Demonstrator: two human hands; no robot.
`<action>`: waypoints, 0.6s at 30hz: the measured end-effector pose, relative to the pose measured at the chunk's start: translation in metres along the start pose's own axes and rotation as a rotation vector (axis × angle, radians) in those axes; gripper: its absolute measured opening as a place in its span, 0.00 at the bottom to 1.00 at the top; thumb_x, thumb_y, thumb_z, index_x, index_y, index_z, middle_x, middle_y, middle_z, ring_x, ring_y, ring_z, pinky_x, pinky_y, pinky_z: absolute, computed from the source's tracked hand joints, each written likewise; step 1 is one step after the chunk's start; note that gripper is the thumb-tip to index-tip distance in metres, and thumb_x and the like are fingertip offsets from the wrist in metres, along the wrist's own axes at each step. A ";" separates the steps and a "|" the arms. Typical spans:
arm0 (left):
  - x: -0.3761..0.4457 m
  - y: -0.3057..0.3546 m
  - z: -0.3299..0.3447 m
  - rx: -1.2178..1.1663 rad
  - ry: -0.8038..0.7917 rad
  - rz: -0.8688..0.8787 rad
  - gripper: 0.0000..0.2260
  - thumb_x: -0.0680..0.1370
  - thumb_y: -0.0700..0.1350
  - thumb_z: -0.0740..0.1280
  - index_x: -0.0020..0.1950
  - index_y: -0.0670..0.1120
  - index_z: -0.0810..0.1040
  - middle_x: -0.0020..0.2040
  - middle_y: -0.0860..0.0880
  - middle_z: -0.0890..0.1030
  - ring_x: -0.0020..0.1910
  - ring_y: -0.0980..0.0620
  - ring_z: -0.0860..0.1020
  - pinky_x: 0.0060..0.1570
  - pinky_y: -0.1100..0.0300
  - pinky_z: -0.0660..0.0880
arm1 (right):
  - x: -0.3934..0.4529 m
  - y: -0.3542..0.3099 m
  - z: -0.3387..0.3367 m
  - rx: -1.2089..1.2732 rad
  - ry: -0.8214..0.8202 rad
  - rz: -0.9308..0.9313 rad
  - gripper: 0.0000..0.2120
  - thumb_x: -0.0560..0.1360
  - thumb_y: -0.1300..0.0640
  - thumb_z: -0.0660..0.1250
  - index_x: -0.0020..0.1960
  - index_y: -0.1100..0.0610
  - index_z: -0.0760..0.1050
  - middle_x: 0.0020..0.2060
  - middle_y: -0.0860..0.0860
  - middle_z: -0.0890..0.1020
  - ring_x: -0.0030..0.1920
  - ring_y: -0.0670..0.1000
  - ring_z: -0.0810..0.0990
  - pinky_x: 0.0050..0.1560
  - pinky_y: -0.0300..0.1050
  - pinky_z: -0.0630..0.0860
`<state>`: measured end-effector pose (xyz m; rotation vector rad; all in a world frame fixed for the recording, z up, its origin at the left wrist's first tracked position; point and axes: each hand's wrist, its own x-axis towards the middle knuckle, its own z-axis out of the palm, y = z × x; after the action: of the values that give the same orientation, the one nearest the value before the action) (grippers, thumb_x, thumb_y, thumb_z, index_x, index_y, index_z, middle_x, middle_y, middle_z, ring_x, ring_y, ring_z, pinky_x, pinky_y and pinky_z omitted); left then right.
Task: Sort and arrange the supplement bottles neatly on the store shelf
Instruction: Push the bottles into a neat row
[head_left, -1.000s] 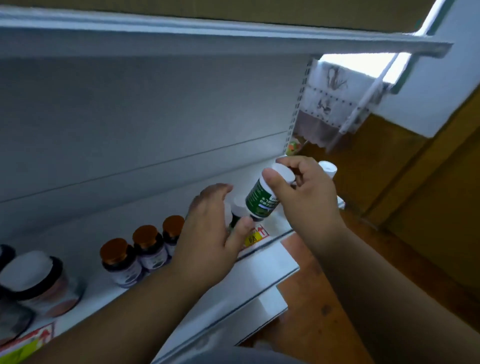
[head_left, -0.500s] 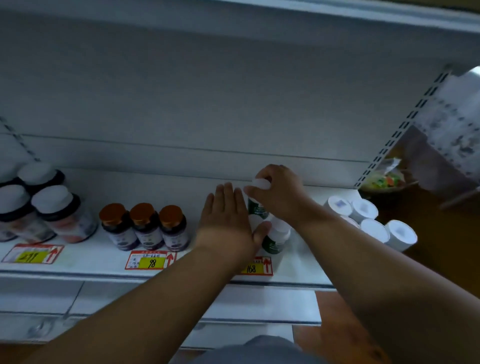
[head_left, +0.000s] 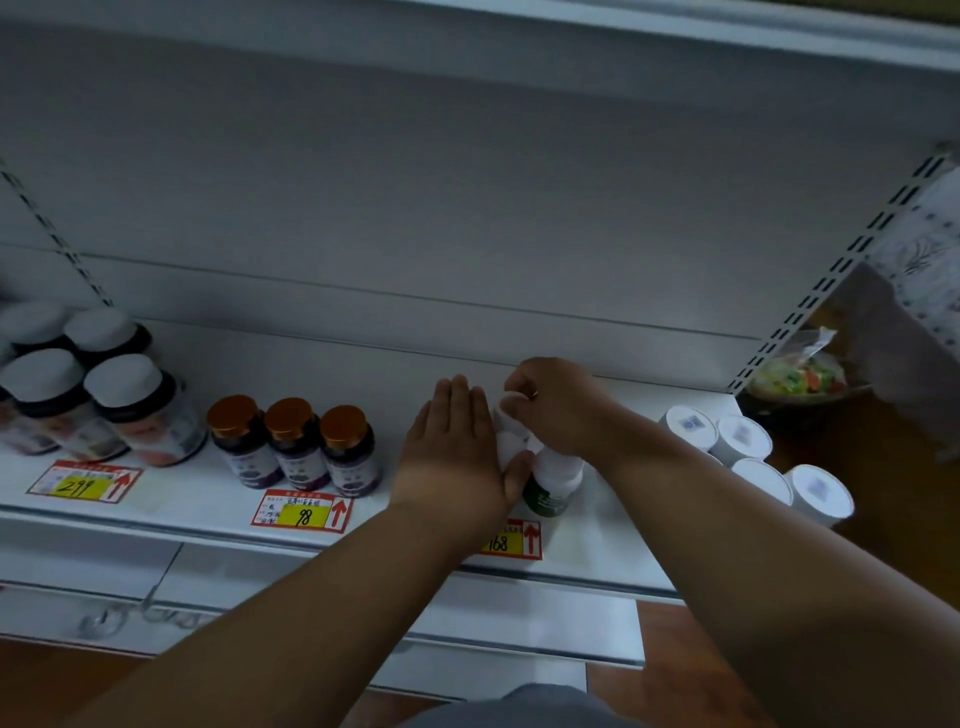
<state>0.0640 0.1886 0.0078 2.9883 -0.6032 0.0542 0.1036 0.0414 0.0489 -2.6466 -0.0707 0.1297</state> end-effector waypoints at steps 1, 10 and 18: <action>0.000 0.000 -0.001 -0.002 -0.006 0.001 0.42 0.72 0.64 0.31 0.78 0.38 0.46 0.79 0.38 0.46 0.78 0.41 0.45 0.74 0.50 0.43 | 0.000 0.000 0.000 0.001 0.004 0.004 0.13 0.74 0.55 0.65 0.48 0.65 0.79 0.45 0.60 0.82 0.46 0.58 0.80 0.47 0.53 0.78; -0.003 -0.007 -0.020 -0.064 0.054 0.007 0.40 0.76 0.65 0.39 0.77 0.37 0.55 0.77 0.37 0.56 0.76 0.41 0.56 0.74 0.49 0.52 | -0.006 0.000 -0.004 0.022 0.067 0.030 0.14 0.78 0.49 0.62 0.61 0.53 0.75 0.53 0.49 0.78 0.50 0.48 0.75 0.47 0.40 0.67; -0.051 -0.083 -0.061 -0.278 0.254 0.089 0.24 0.75 0.53 0.55 0.63 0.40 0.75 0.59 0.41 0.79 0.56 0.42 0.77 0.56 0.52 0.73 | -0.036 -0.102 0.002 -0.037 0.299 -0.176 0.13 0.78 0.50 0.63 0.61 0.52 0.74 0.55 0.48 0.76 0.55 0.48 0.75 0.52 0.41 0.70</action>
<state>0.0483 0.2899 0.0585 2.6302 -0.6516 0.3227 0.0653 0.1292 0.0979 -2.6506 -0.2063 -0.3280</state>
